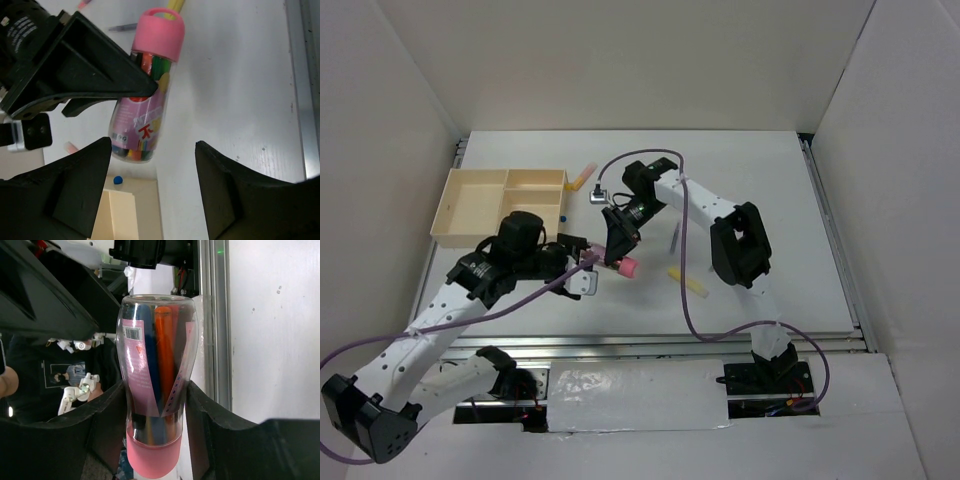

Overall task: Sort the stationery into containers
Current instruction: Pass the stationery from the right arm to the left

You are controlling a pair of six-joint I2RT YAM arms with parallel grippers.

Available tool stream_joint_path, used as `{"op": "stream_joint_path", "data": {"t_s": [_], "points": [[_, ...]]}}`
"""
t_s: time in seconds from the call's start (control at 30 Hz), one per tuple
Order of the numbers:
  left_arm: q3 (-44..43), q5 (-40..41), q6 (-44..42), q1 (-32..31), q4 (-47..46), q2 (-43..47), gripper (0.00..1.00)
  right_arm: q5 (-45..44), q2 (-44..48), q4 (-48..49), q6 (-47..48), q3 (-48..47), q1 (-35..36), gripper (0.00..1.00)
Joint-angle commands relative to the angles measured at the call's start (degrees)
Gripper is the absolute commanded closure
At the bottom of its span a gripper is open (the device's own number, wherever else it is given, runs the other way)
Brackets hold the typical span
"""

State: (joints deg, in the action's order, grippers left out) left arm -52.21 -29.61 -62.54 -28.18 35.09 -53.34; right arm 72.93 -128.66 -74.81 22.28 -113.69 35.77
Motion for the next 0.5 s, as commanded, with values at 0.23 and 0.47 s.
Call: {"op": "stream_joint_path", "data": {"t_s": [0.23, 0.47], "points": [[-3.96, 12.72, 4.53, -8.46, -0.37, -5.02, 0.17, 4.59, -0.45, -5.0, -0.31, -1.89, 1.93, 1.0], [-2.99, 15.37, 5.33, -9.52, -2.74, -5.37, 0.18, 4.59, 0.34, -4.21, -1.28, -0.57, 2.99, 1.0]]}}
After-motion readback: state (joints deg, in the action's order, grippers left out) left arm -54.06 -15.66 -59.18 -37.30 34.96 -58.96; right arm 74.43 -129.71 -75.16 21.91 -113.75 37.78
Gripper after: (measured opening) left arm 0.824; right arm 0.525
